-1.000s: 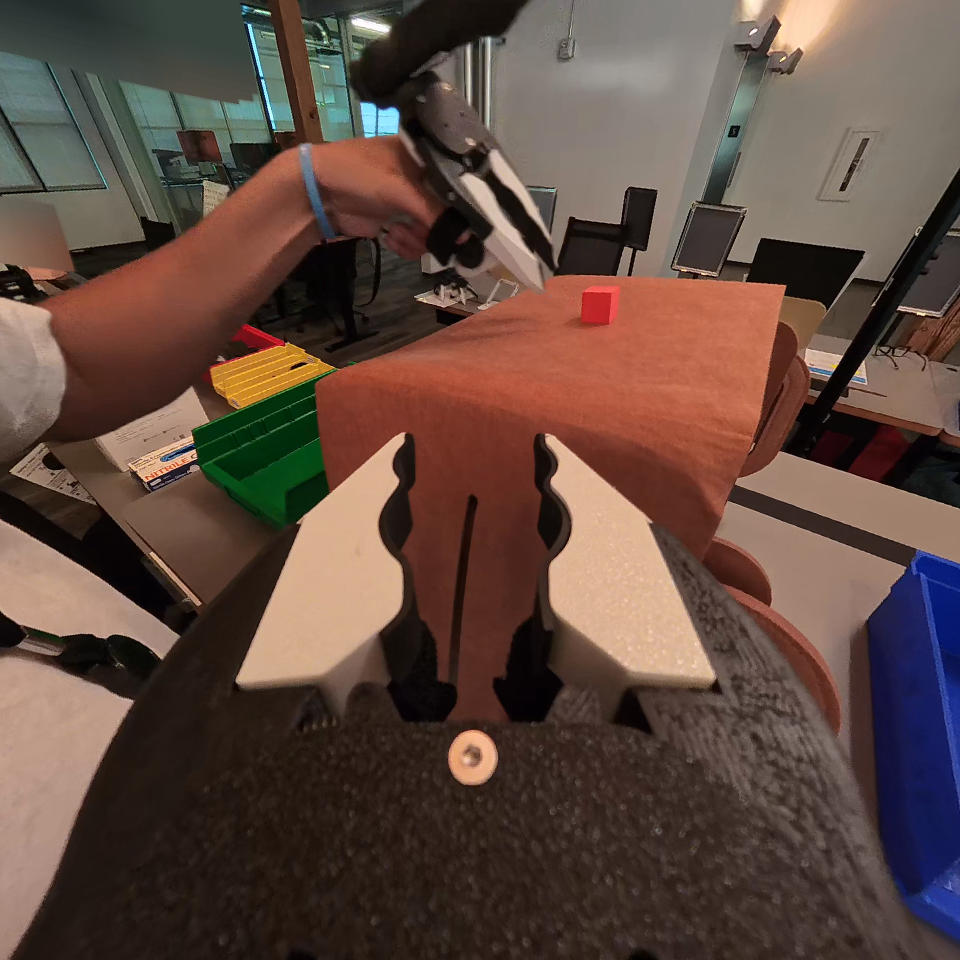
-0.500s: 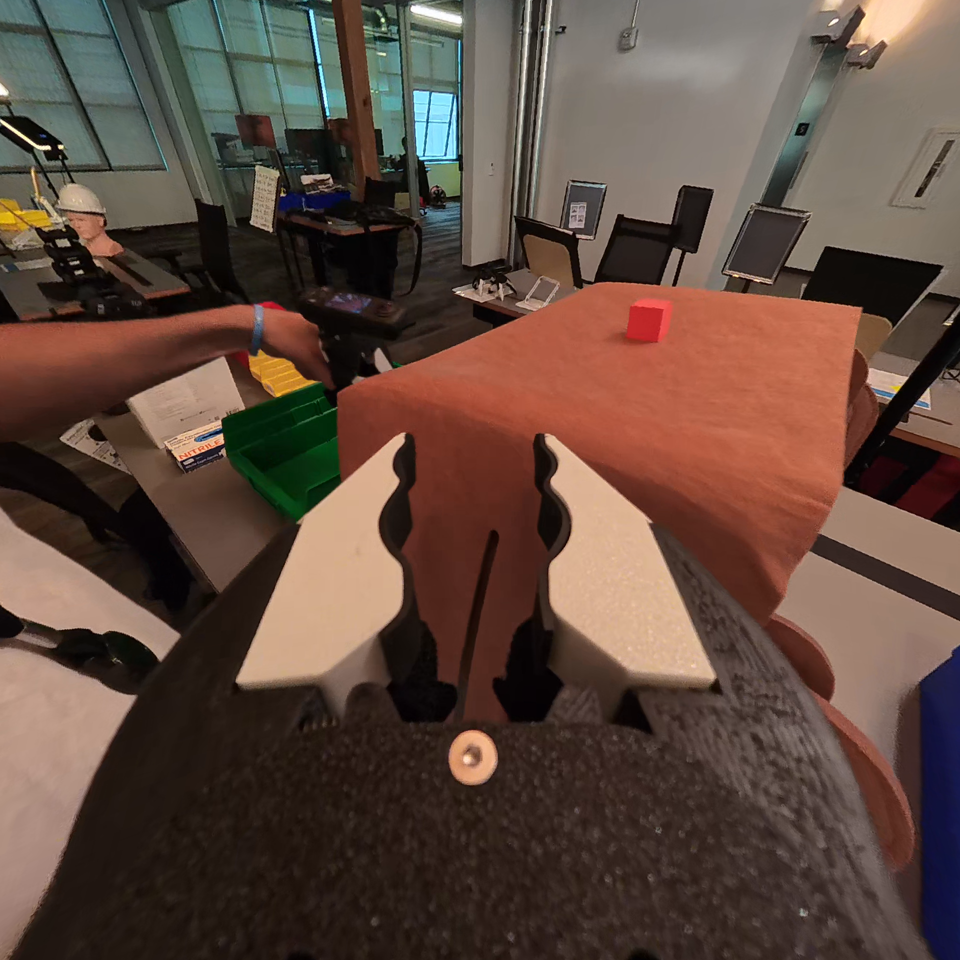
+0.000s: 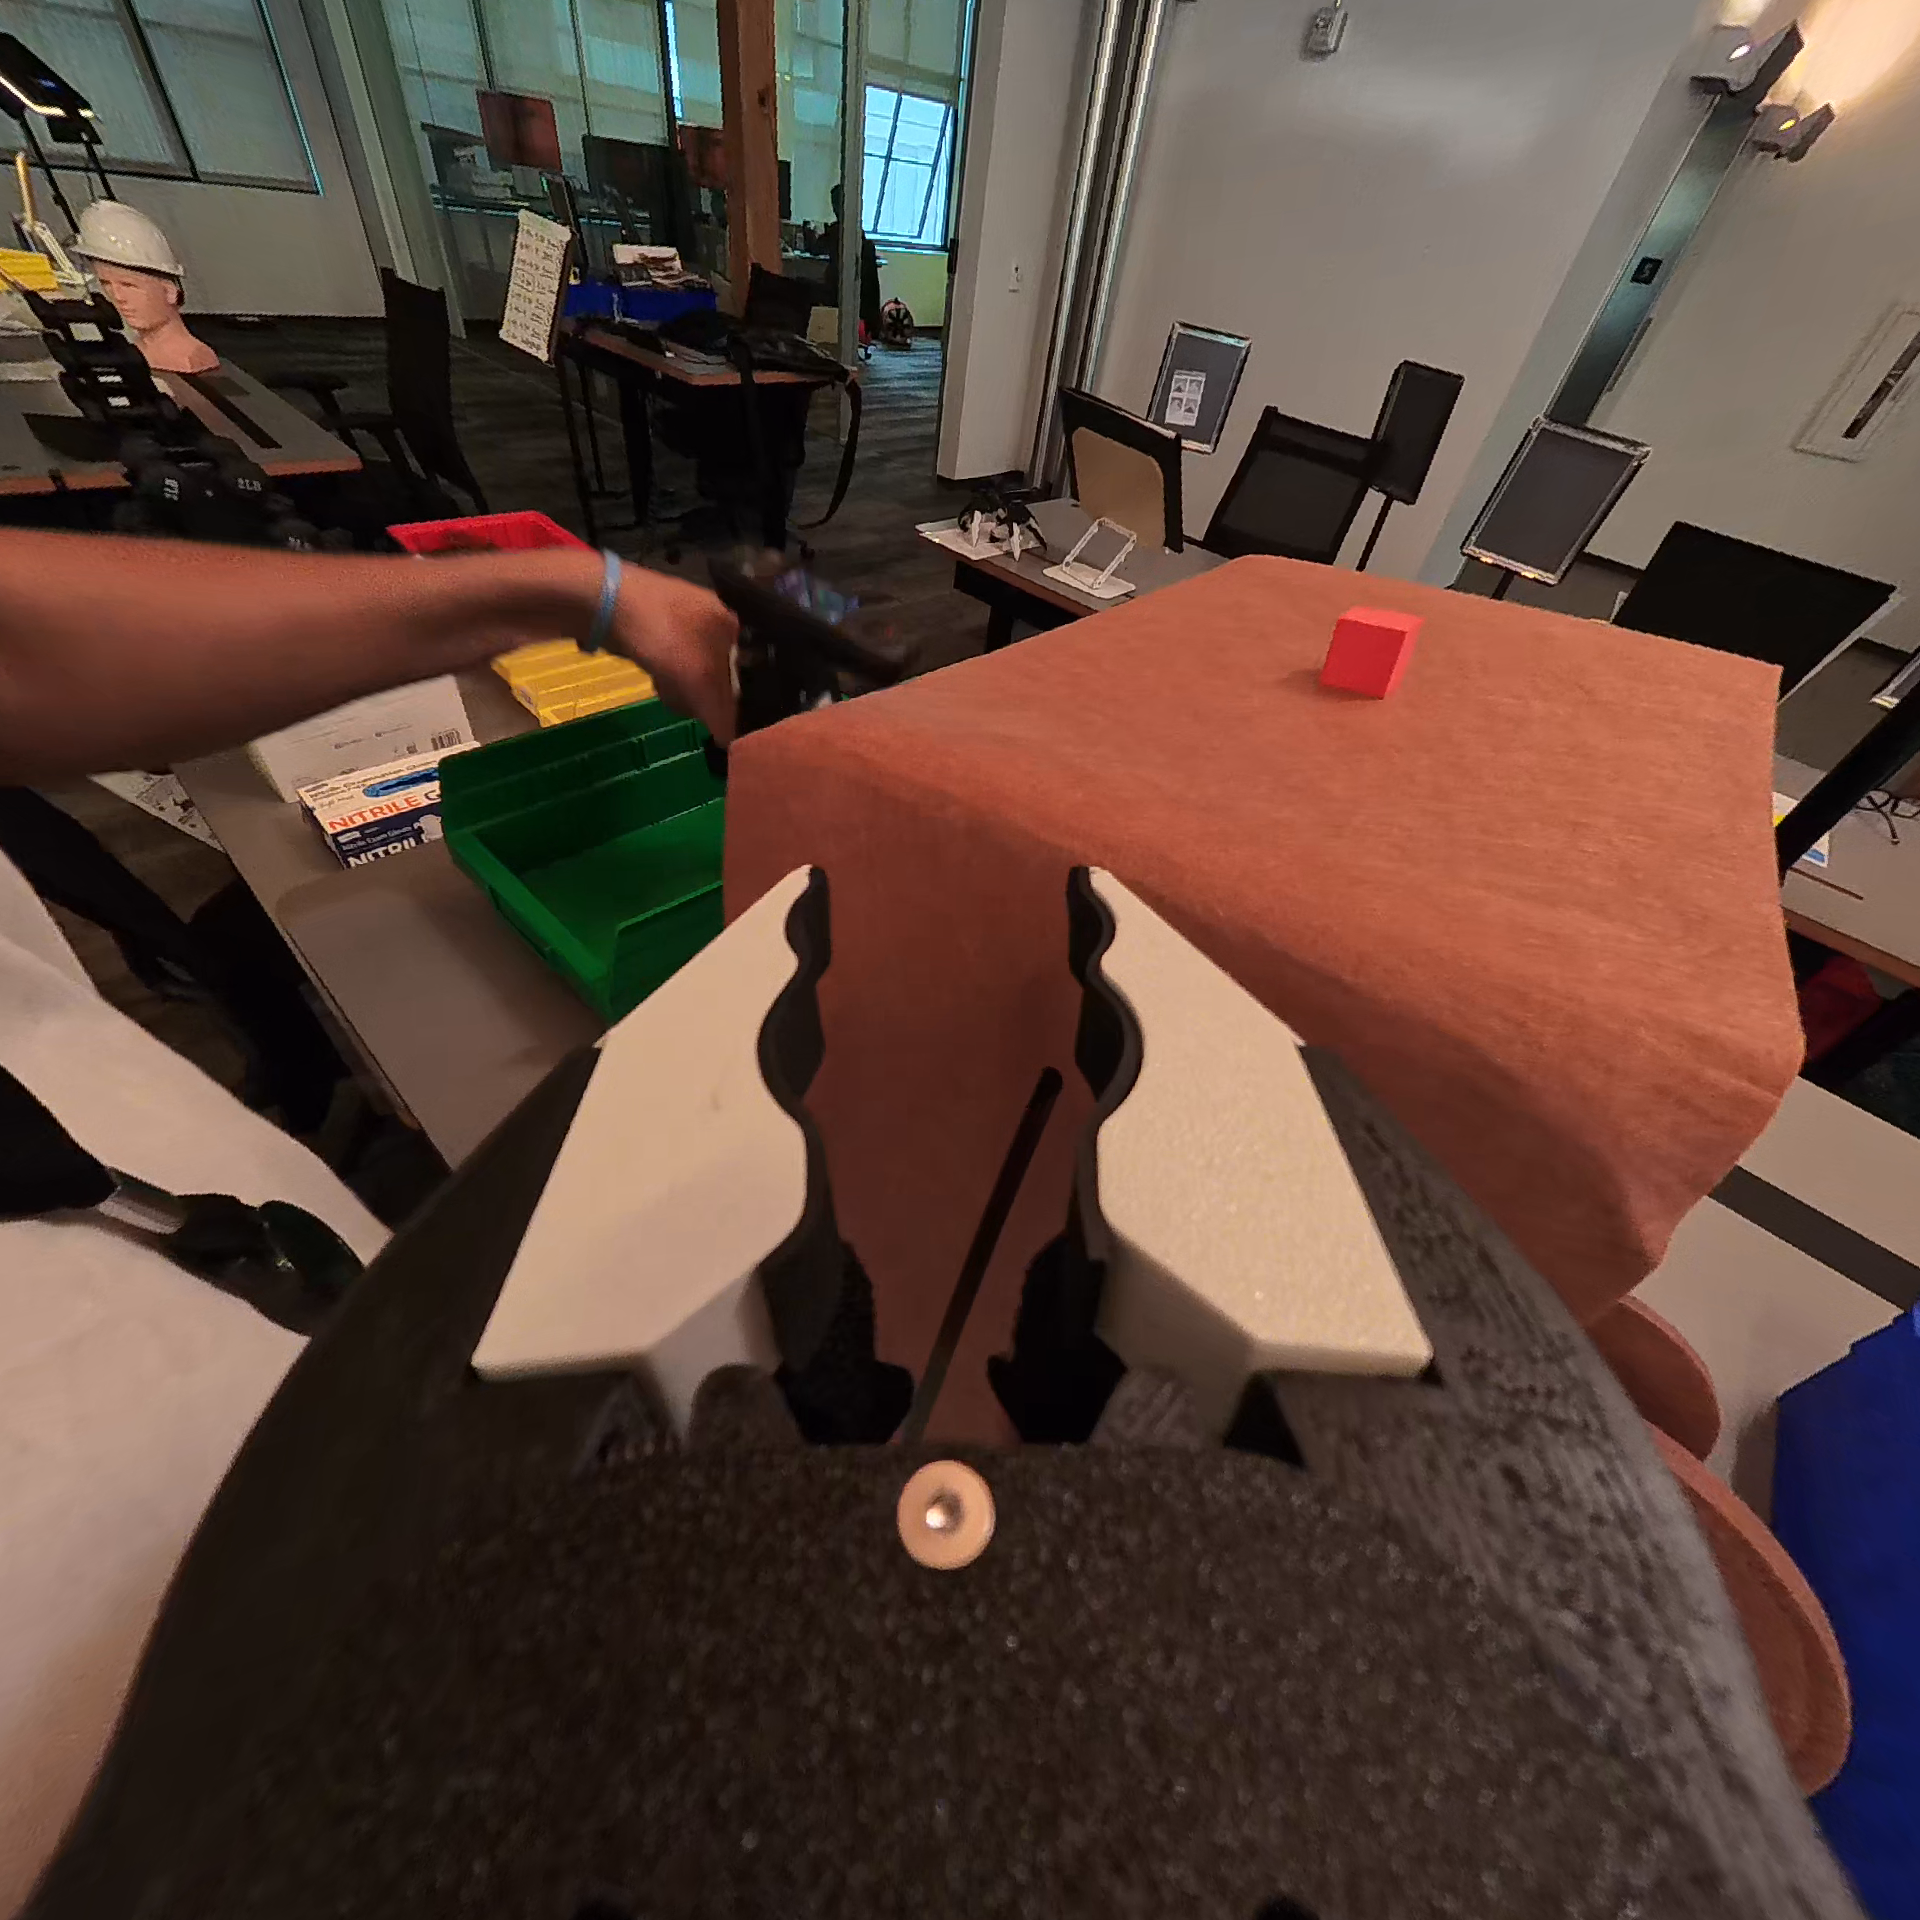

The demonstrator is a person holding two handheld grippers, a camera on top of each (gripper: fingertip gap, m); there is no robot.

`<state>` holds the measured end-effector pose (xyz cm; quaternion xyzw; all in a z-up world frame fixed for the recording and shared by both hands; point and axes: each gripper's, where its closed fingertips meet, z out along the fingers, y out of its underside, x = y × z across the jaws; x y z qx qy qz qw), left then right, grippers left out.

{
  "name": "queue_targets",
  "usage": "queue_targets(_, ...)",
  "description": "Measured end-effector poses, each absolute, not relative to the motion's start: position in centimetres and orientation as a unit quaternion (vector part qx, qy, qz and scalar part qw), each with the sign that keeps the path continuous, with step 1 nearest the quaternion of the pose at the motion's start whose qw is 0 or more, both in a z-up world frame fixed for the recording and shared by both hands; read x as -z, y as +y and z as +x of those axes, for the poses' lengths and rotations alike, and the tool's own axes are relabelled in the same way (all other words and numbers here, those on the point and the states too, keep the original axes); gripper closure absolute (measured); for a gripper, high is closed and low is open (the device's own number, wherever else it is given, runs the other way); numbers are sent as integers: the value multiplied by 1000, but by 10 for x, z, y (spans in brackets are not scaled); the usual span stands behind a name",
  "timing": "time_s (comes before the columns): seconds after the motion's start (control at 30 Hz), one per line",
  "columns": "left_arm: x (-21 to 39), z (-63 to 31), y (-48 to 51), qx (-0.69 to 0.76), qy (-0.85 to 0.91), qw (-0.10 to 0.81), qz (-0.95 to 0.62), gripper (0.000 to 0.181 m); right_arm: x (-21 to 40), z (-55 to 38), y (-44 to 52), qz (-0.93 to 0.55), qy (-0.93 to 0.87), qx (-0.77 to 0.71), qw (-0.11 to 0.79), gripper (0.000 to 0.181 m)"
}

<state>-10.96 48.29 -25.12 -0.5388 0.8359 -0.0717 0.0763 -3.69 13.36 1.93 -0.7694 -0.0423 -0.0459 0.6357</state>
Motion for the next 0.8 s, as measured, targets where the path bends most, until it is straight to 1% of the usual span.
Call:
queue_targets(0.1, 155, -75, 478, 94, 826, 154, -533, 152, -19, -34, 134, -769, -41, 50, 636, 136)
queue_targets(0.23, -13, -2, 416, 245, 799, 247, -490, 152, -23, -32, 133, -763, -39, 51, 643, 136)
queue_targets(0.3, -72, 33, 389, 282, 790, 281, -467, 152, -26, -31, 131, -756, -37, 55, 651, 138)
queue_targets(0.33, -90, 50, 379, 289, 786, 291, -463, 152, -27, -30, 130, -753, -35, 57, 654, 139)
queue_targets(0.37, -100, 66, 369, 292, 787, 287, -462, 153, -27, -29, 129, -752, -33, 61, 656, 138)
queue_targets(0.4, -101, 78, 355, 295, 795, 258, -462, 152, -27, -27, 128, -751, -30, 66, 656, 138)
queue_targets(0.47, -87, 97, 335, 276, 814, 189, -475, 152, -26, -21, 124, -749, -17, 76, 658, 138)
queue_targets(0.57, -55, 114, 322, 207, 844, 145, -473, 152, -25, -15, 119, -745, 5, 78, 663, 138)
queue_targets(0.77, -28, 125, 310, 168, 857, 96, -477, 152, -20, -7, 108, -745, 25, 84, 661, 138)
queue_targets(0.8, -25, 128, 312, 164, 856, 99, -481, 152, -19, -6, 106, -745, 28, 84, 661, 137)
